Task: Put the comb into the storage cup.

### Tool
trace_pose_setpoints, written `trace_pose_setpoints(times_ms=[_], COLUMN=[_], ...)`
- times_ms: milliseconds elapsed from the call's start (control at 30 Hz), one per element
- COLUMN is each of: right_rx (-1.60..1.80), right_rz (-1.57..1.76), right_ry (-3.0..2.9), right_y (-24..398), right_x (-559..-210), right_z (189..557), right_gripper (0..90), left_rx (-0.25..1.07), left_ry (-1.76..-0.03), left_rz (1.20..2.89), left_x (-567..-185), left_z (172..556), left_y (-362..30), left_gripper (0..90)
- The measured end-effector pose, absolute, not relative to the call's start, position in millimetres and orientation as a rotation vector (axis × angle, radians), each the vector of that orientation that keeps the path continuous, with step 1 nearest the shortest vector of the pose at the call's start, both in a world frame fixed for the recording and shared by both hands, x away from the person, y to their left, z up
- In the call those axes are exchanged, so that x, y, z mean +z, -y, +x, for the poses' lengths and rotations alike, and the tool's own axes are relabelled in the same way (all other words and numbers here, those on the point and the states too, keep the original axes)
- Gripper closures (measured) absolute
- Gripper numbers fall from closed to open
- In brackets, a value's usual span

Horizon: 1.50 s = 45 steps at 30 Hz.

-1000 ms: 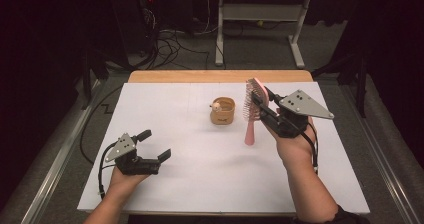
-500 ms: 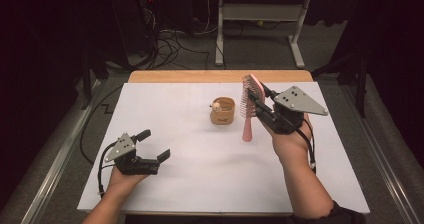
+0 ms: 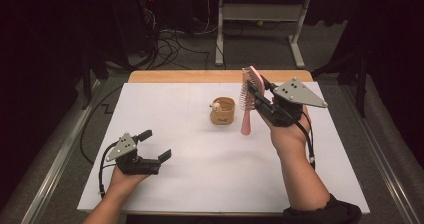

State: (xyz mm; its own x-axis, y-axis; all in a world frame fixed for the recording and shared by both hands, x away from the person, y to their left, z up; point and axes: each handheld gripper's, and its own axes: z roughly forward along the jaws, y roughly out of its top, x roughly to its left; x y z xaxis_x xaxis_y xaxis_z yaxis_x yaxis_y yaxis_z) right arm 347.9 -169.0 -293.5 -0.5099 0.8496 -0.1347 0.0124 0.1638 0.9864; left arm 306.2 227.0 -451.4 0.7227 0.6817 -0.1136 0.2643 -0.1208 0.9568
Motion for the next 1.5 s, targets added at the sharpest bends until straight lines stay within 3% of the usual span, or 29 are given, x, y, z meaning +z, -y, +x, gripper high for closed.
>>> trace_pose_setpoints(times_ms=[1500], right_rx=[1.428], right_rz=[0.83], right_ry=[-1.629], right_y=[136], right_x=[-275], right_z=[398], right_gripper=[68.2], left_rx=[0.407], left_ry=[-0.741], left_rz=[1.706], left_x=[-454], left_z=[305], left_y=[-226], left_gripper=[0.0])
